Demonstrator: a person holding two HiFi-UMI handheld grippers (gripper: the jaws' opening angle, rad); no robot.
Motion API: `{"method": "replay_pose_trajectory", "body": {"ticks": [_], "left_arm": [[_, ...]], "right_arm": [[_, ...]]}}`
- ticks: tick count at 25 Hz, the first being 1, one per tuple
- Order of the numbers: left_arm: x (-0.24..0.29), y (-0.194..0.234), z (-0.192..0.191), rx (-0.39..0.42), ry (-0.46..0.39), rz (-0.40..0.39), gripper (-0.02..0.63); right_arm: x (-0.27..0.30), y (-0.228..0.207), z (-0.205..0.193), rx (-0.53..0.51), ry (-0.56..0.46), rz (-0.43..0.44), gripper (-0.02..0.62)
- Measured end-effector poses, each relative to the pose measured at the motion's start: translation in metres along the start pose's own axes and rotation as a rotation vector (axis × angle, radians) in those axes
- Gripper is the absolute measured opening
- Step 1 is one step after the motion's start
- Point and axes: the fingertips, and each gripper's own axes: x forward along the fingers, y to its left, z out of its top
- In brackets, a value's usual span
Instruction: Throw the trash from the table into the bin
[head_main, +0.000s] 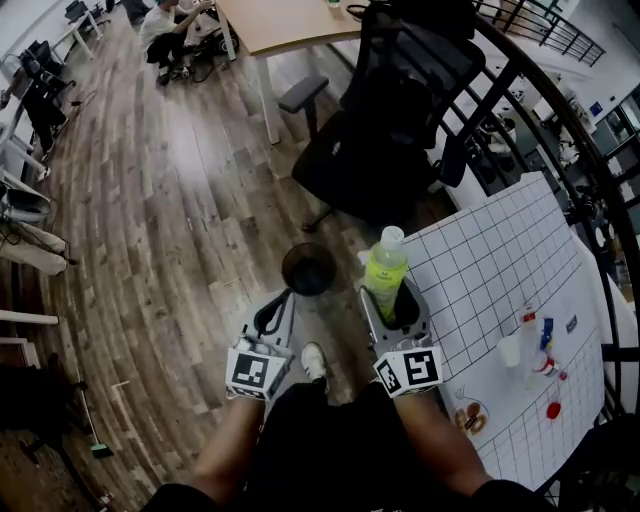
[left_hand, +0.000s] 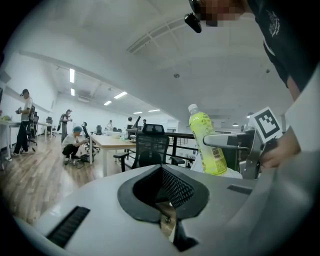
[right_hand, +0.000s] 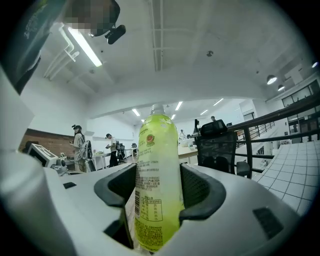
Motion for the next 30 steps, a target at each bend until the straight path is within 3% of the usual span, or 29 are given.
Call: {"method": "replay_pose_trajectory", "body": {"ticks": [5, 19, 26, 30], "left_arm": [[0.003, 0.033, 0.003, 0.026, -0.012, 0.044, 0.018], [0.049, 0.091, 0.014, -0.029, 0.003, 0.205, 0.018], [0.071, 0.114, -0.008, -0.011, 0.043, 0.236, 0.018], [0.079, 0.129, -0.036, -0.054, 0.068, 0.219, 0.018]], "right_arm": [[0.039, 0.013, -0.015, 0.017, 0.014, 0.055, 0.287], [0.145, 0.011, -0.058, 0.1, 0.106, 0.208, 0.287], [0.169, -0.001, -0.104, 0.109, 0.177, 0.185, 0.287], [0.18, 0.006, -0.138, 0.094, 0.222, 0.158, 0.287]]}}
